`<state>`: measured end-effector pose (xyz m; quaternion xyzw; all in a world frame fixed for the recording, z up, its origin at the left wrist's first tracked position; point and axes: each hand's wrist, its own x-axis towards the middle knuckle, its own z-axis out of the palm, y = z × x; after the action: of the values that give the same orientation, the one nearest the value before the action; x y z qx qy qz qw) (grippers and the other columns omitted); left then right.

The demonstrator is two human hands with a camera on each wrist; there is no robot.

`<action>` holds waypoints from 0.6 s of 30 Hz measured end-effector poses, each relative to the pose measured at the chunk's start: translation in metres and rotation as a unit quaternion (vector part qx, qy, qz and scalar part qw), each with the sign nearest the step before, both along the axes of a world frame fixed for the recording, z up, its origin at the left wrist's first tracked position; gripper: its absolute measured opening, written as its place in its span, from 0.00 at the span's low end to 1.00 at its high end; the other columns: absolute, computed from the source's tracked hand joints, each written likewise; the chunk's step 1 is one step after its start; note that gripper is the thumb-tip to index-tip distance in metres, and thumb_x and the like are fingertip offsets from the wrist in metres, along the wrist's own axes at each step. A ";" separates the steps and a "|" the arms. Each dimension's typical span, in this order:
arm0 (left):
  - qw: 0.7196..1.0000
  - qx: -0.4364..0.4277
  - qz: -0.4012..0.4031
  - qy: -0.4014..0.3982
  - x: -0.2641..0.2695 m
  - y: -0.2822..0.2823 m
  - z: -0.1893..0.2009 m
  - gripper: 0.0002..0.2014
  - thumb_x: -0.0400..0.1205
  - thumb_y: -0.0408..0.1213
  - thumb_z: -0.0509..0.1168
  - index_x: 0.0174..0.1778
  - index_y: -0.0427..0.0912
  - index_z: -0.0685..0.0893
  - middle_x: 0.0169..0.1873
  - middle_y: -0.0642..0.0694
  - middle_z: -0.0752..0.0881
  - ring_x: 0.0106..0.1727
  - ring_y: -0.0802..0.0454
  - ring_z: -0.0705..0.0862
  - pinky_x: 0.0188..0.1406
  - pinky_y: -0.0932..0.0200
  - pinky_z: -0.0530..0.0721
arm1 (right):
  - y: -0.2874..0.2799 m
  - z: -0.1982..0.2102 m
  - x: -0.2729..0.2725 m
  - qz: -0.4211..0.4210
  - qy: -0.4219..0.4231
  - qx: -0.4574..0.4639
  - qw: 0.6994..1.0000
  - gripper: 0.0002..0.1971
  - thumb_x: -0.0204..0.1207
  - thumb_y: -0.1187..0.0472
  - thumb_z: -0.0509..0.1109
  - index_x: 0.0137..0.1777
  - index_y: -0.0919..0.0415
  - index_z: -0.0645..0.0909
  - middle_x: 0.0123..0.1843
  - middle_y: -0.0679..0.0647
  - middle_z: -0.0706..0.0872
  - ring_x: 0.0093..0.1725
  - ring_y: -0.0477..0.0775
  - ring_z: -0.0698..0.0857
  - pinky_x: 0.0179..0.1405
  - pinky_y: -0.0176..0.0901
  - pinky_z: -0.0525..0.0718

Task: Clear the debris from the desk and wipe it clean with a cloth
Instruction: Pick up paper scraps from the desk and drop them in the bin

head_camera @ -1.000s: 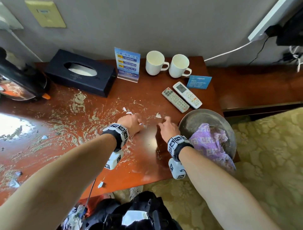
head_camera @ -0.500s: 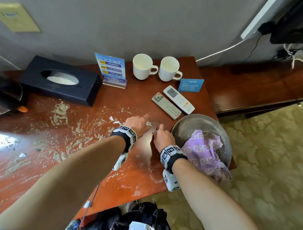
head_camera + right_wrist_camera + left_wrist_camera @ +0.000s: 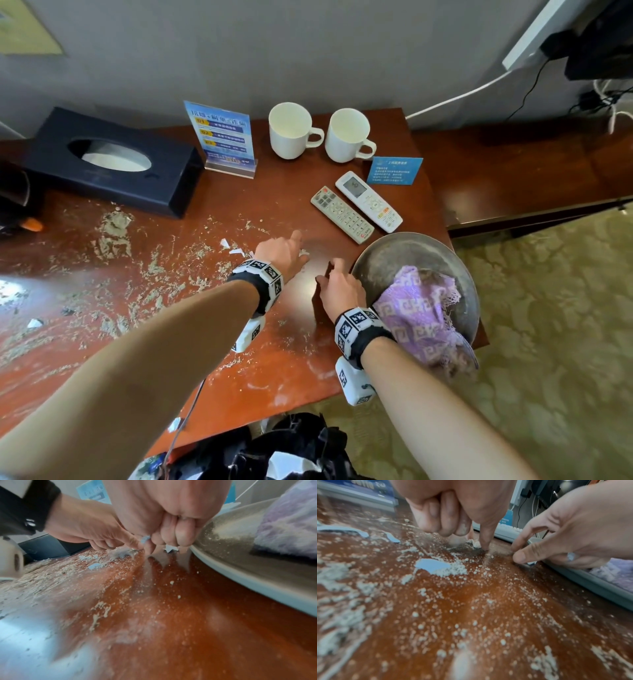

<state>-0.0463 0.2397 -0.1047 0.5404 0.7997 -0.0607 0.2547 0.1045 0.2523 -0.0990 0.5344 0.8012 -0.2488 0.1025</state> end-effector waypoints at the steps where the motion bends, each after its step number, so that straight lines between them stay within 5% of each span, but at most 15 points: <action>1: 1.000 0.001 -0.002 0.002 0.000 0.000 0.000 0.18 0.87 0.54 0.54 0.65 0.43 0.69 0.48 0.41 0.88 0.45 0.41 0.87 0.37 0.52 0.80 | -0.001 0.000 0.001 -0.002 -0.002 -0.001 1.000 0.17 0.87 0.56 0.59 0.72 0.60 0.65 0.58 0.63 0.87 0.58 0.67 0.85 0.51 0.53 0.78; 13: 1.000 -0.030 -0.004 0.000 0.007 -0.003 0.004 0.17 0.91 0.45 0.48 0.66 0.37 0.70 0.50 0.40 0.87 0.48 0.39 0.87 0.44 0.50 0.85 | -0.005 0.006 0.001 -0.062 -0.022 0.002 0.998 0.10 0.86 0.59 0.59 0.64 0.61 0.70 0.58 0.62 0.87 0.58 0.65 0.85 0.50 0.52 0.78; 18: 0.999 -0.045 0.005 -0.005 0.006 -0.016 0.002 0.14 0.91 0.41 0.46 0.64 0.35 0.67 0.33 0.44 0.80 0.36 0.42 0.81 0.35 0.52 0.79 | -0.005 0.003 -0.002 -0.071 -0.034 -0.005 0.997 0.12 0.87 0.57 0.58 0.62 0.64 0.75 0.58 0.63 0.87 0.59 0.66 0.84 0.49 0.51 0.78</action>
<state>-0.0408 0.2241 -0.1032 0.5248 0.7974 -0.0928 0.2831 0.1028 0.2476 -0.0960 0.5978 0.7560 -0.2409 0.1143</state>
